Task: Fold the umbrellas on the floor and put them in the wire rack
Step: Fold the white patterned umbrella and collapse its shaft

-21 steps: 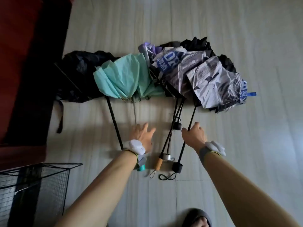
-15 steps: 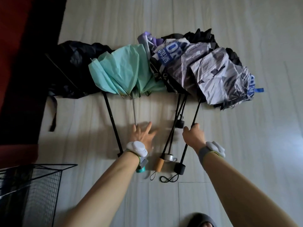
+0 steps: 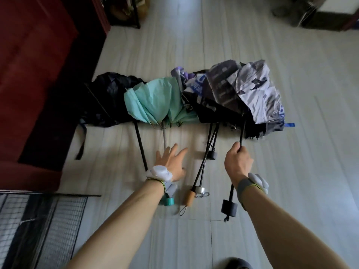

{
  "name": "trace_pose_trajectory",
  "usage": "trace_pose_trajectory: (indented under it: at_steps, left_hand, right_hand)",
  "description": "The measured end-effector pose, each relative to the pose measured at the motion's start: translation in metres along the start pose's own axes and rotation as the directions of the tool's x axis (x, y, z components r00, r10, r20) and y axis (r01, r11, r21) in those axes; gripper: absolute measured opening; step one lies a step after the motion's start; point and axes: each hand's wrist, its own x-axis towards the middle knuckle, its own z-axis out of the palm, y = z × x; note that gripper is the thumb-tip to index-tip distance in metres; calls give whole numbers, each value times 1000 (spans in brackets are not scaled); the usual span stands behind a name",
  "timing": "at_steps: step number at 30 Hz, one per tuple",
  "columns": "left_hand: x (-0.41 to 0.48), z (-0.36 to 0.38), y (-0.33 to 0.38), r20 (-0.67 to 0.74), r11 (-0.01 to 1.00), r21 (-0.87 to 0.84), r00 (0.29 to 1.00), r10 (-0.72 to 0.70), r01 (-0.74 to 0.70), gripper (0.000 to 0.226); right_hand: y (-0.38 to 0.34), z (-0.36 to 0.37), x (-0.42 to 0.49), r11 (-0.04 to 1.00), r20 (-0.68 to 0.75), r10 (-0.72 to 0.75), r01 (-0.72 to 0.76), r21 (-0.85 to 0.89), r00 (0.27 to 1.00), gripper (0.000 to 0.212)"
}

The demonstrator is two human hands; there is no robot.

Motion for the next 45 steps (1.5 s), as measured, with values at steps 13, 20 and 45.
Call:
trace_pose_trajectory:
  at_steps: [13,20,45]
  left_hand:
    - [-144,-189,-11,-350,847,-531,900,-258,36,84]
    - [-209,-218,5,-390,534,-822,878,-278,-197,117]
    - [-211,-168,-46,-139,-43,-986,927,-348,-164,27]
  right_hand:
    - [-65,-92,-114,892,42,-451,450,30,891,47]
    - [-85,-116,-180,750,74,-657,661,-31,750,47]
    - [-80,-127,-200,808,208,-588,558,188,782,21]
